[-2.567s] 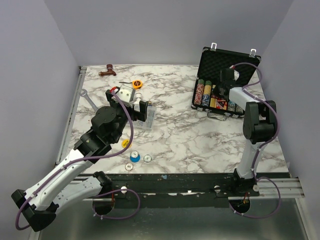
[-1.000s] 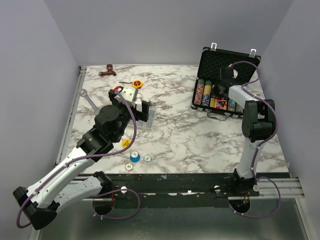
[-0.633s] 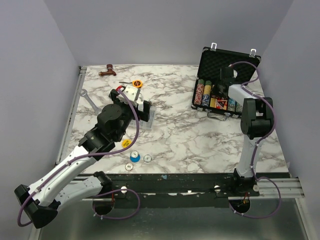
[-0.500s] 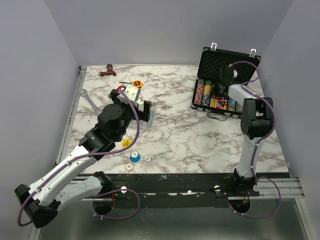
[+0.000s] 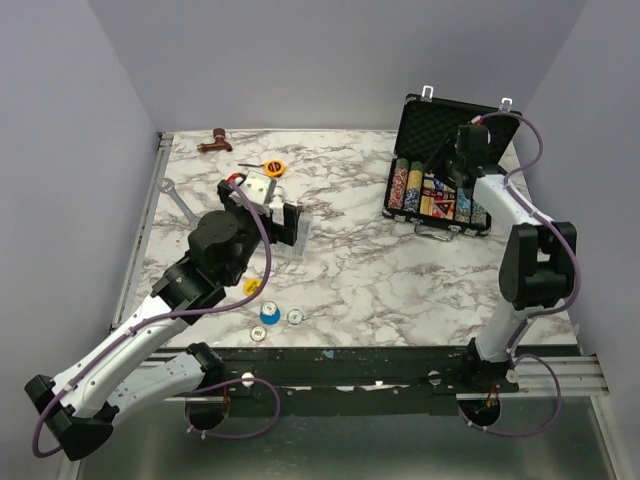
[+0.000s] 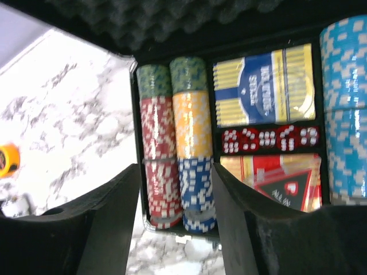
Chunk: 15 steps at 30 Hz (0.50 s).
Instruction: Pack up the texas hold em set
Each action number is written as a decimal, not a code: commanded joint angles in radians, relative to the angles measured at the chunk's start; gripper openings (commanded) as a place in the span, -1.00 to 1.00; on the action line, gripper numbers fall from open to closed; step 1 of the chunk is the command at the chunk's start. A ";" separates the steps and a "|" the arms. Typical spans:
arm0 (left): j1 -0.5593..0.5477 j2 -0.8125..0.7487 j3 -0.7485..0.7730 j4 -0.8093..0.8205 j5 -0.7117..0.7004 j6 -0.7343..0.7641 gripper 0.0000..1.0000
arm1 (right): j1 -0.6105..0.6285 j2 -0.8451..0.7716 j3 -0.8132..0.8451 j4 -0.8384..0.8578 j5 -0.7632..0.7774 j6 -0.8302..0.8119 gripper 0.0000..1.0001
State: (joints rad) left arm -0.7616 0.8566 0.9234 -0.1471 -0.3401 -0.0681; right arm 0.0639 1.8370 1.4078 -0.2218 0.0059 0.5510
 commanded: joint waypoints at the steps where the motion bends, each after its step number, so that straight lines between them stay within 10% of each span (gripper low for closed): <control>1: -0.005 -0.053 0.014 0.007 -0.014 -0.014 0.98 | 0.082 -0.096 -0.113 0.000 -0.071 0.007 0.16; 8: -0.005 -0.128 0.014 0.006 -0.221 -0.031 0.97 | 0.437 -0.170 -0.257 0.075 -0.081 -0.011 0.60; 15: -0.005 -0.251 -0.066 0.139 -0.442 0.051 0.97 | 0.856 -0.058 -0.282 0.199 -0.037 -0.143 0.61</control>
State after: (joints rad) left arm -0.7616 0.6704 0.9043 -0.1051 -0.5945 -0.0700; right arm 0.7574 1.7206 1.1339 -0.1108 -0.0635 0.5129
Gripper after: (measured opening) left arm 0.987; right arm 0.802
